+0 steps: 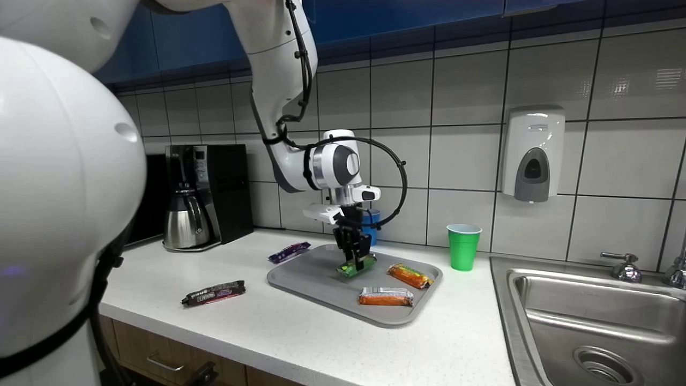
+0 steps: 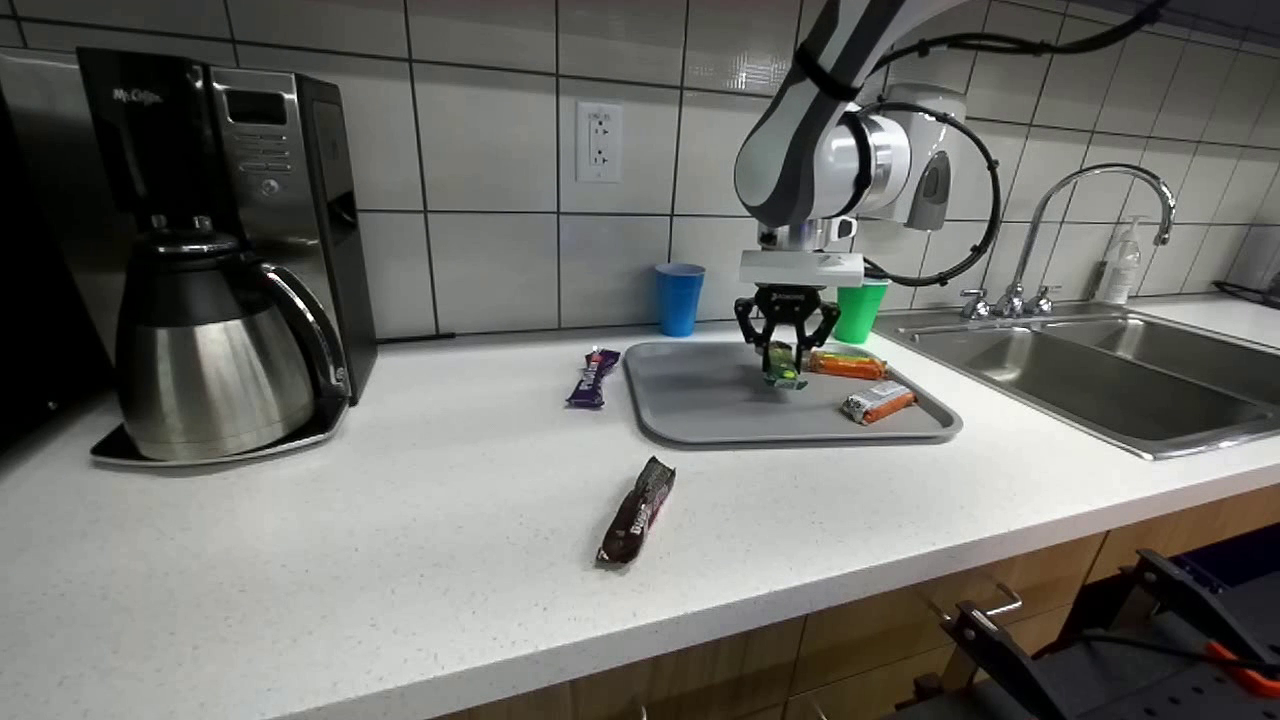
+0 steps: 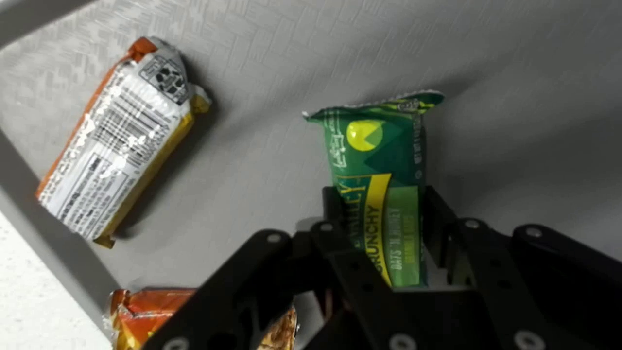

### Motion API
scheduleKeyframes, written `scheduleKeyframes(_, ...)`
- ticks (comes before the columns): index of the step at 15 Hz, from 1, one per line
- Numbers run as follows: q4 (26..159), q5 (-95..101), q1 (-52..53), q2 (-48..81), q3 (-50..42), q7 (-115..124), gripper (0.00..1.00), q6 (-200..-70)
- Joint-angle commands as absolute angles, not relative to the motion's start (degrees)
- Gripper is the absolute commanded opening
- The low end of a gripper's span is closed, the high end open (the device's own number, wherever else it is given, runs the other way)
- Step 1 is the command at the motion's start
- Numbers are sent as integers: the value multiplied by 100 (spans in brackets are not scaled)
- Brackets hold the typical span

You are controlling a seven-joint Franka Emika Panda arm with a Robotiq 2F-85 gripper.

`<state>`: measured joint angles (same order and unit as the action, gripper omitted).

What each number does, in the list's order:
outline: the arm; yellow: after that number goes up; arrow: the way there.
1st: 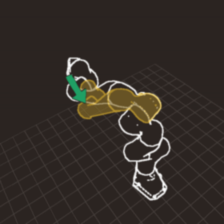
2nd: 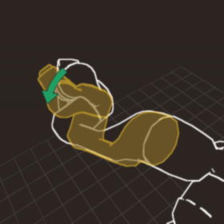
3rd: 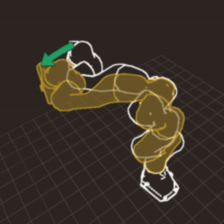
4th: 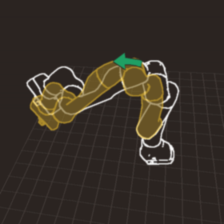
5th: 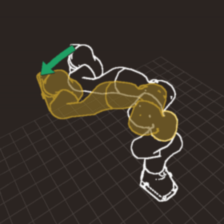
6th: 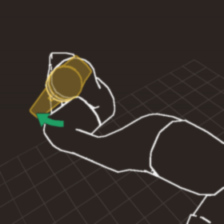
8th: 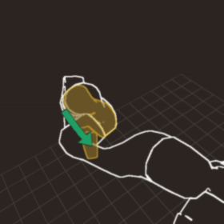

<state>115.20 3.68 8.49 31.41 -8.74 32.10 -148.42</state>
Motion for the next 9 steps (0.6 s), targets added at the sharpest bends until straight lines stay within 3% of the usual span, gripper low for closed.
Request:
scheduleKeyframes(1, 11896, 371, 962, 2666, -913, 3232, 17, -14783)
scheduleKeyframes(9, 12660, 510, 1243, 1944, -925, 3651, 17, -14748)
